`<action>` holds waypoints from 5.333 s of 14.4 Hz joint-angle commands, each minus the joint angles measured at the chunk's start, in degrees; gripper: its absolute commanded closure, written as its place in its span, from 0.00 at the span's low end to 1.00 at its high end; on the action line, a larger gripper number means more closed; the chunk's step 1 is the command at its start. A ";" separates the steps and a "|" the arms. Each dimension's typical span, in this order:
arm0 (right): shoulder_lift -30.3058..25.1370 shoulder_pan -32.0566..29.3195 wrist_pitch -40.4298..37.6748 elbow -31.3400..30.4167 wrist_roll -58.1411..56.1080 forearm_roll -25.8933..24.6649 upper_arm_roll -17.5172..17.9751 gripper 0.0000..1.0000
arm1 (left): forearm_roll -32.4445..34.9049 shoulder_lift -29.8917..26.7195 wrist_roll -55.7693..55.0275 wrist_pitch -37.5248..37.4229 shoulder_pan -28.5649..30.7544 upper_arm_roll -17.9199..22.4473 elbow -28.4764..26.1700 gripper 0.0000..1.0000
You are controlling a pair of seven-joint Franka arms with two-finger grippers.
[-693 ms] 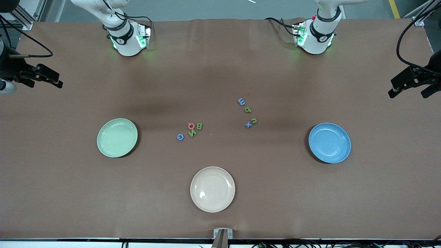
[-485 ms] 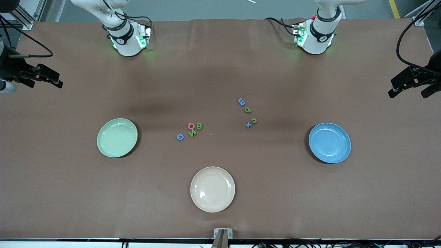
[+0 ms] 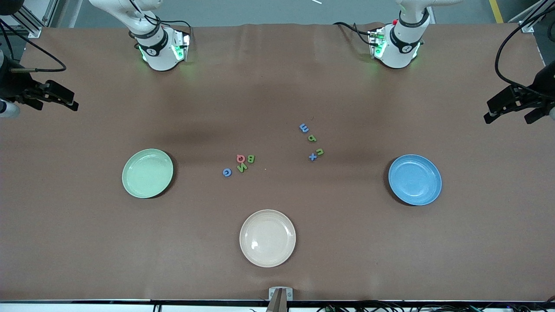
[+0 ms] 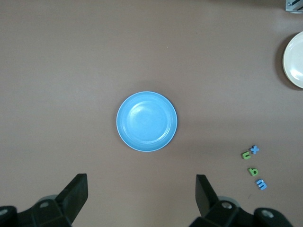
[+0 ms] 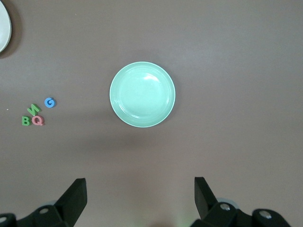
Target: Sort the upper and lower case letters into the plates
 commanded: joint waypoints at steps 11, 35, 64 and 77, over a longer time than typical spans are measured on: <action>18.55 -0.74 4.13 6.20 5.15 -0.76 0.02 0.00 | 0.67 7.00 -0.35 -3.14 -5.56 -4.08 -1.07 0.01; 38.32 27.30 45.18 -3.91 72.95 1.17 0.20 0.03 | 10.16 31.17 -89.04 35.09 -29.38 -14.28 -17.41 0.04; 42.54 32.32 51.78 -7.52 73.84 3.63 0.11 0.80 | 12.53 34.34 -91.76 41.06 -34.30 -14.28 -23.48 0.32; 28.57 11.77 43.17 -17.35 36.09 3.55 0.02 0.99 | 12.62 34.34 -91.68 41.06 -35.00 -14.19 -24.98 0.42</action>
